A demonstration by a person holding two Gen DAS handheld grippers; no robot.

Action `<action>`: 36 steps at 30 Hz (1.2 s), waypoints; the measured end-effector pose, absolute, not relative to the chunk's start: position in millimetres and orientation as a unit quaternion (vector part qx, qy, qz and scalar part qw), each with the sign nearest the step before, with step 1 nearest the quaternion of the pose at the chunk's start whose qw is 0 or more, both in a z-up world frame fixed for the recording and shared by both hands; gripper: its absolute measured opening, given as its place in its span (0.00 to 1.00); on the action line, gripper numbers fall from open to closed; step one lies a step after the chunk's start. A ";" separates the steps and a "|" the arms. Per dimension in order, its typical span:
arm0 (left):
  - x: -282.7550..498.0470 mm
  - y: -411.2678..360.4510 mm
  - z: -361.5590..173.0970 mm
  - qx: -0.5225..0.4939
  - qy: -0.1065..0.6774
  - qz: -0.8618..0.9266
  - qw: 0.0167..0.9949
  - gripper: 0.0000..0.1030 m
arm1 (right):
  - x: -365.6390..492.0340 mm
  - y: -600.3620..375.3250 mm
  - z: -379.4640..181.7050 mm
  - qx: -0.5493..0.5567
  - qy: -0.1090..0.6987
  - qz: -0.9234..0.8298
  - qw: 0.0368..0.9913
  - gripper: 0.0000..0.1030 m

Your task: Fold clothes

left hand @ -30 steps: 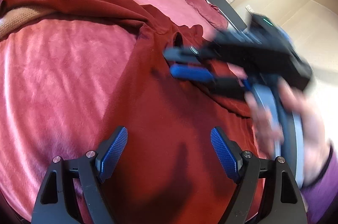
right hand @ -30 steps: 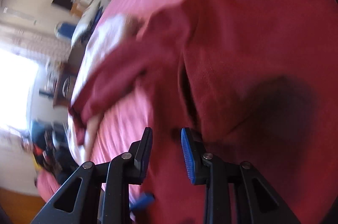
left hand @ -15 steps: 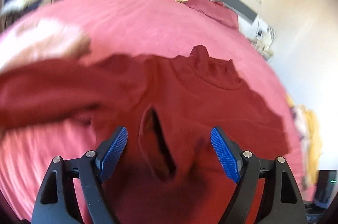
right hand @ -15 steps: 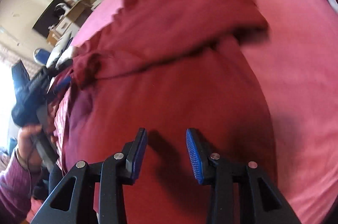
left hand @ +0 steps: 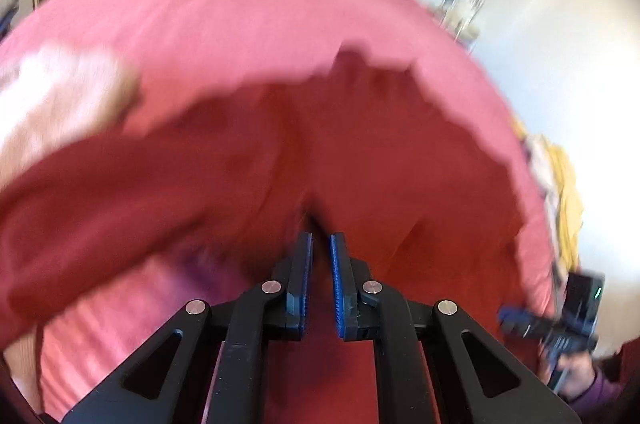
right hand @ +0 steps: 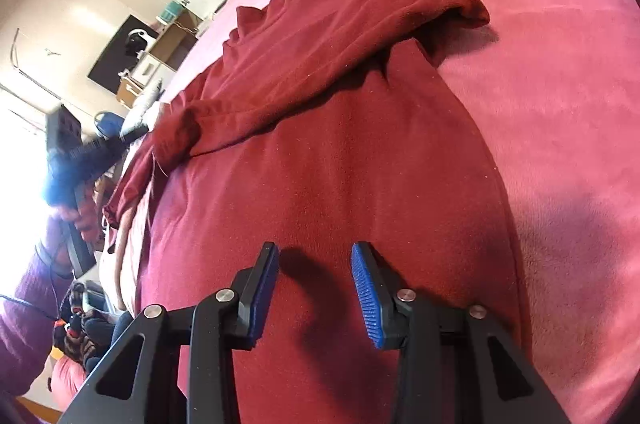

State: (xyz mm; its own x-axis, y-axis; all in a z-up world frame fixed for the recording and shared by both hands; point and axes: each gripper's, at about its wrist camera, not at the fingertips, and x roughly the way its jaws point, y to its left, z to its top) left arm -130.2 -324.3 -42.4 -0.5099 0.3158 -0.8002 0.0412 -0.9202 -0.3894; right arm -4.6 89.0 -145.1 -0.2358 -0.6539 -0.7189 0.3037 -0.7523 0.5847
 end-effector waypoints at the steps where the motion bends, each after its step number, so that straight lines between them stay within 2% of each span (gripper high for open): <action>1: -126.1 -324.3 -47.6 -0.490 -0.193 0.845 0.090 0.10 | -5.0 87.5 -146.2 0.531 -0.165 -0.770 0.312 0.37; 3: -120.0 -320.0 -51.4 -0.478 -0.210 0.847 0.106 0.18 | -4.3 83.8 -146.3 0.525 -0.159 -0.776 0.312 0.37; 4: -119.0 -314.1 -49.6 -0.462 -0.210 0.854 0.113 0.34 | -3.1 82.2 -145.4 0.522 -0.152 -0.780 0.310 0.37; 5: -119.1 -307.3 -48.2 -0.451 -0.203 0.862 0.110 0.57 | -2.7 80.9 -144.6 0.521 -0.147 -0.782 0.309 0.37; 6: -119.9 -301.4 -47.5 -0.442 -0.198 0.869 0.106 0.64 | -3.1 78.3 -143.8 0.521 -0.142 -0.784 0.307 0.37; 7: -124.0 -299.8 -50.6 -0.441 -0.205 0.868 0.100 0.66 | -3.0 77.8 -143.4 0.521 -0.140 -0.785 0.305 0.37; 9: -132.8 -296.9 -57.6 -0.442 -0.222 0.865 0.088 0.66 | -3.5 79.4 -144.0 0.522 -0.142 -0.784 0.303 0.37; 10: -140.8 -296.8 -65.9 -0.456 -0.237 0.854 0.085 0.57 | -4.0 80.5 -144.4 0.523 -0.144 -0.783 0.304 0.37; 11: -146.9 -295.5 -75.5 -0.474 -0.245 0.842 0.080 0.19 | -4.5 81.2 -144.8 0.523 -0.146 -0.783 0.304 0.37; 12: -151.1 -292.2 -80.1 -0.484 -0.244 0.837 0.077 0.03 | -5.1 81.4 -145.0 0.524 -0.149 -0.782 0.304 0.37; 15: -148.7 -286.5 -78.9 -0.491 -0.229 0.835 0.094 0.04 | -6.4 83.8 -145.0 0.527 -0.153 -0.779 0.303 0.37; 19: -140.8 -303.1 -32.2 -0.440 -0.226 0.860 0.128 0.04 | -6.4 82.9 -145.3 0.525 -0.146 -0.781 0.304 0.37; 23: -130.7 -321.9 9.4 -0.410 -0.172 0.883 0.151 0.04 | -6.7 85.3 -146.1 0.525 -0.151 -0.780 0.306 0.37; 25: -127.7 -324.7 2.5 -0.424 -0.152 0.879 0.157 0.04 | -7.4 86.7 -147.2 0.525 -0.159 -0.778 0.306 0.37; 29: -119.5 -321.9 -64.4 -0.523 -0.115 0.834 0.136 0.07 | -8.6 88.0 -148.1 0.527 -0.164 -0.775 0.308 0.37; 31: -112.0 -320.4 -86.1 -0.533 -0.115 0.829 0.124 0.07 | -10.1 87.8 -146.4 0.534 -0.160 -0.771 0.309 0.37; 33: -103.1 -327.3 -80.5 -0.496 -0.139 0.850 0.111 0.13 | -13.1 87.8 -142.4 0.548 -0.152 -0.762 0.308 0.37; 35: -98.1 -339.1 -71.7 -0.468 -0.172 0.862 0.092 0.32 | -17.1 91.1 -134.1 0.557 -0.144 -0.760 0.302 0.37; 36: -95.7 -345.2 -67.4 -0.454 -0.189 0.866 0.085 0.38 | -19.3 95.6 -126.9 0.548 -0.139 -0.770 0.295 0.37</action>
State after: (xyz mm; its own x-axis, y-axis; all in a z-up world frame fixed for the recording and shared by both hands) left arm -95.7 -345.2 -67.4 -0.5726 0.3188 -0.7553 0.0247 -0.9142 -0.4045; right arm -19.3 95.6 -126.9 -0.2258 -0.6070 -0.7619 0.3027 -0.7871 0.5374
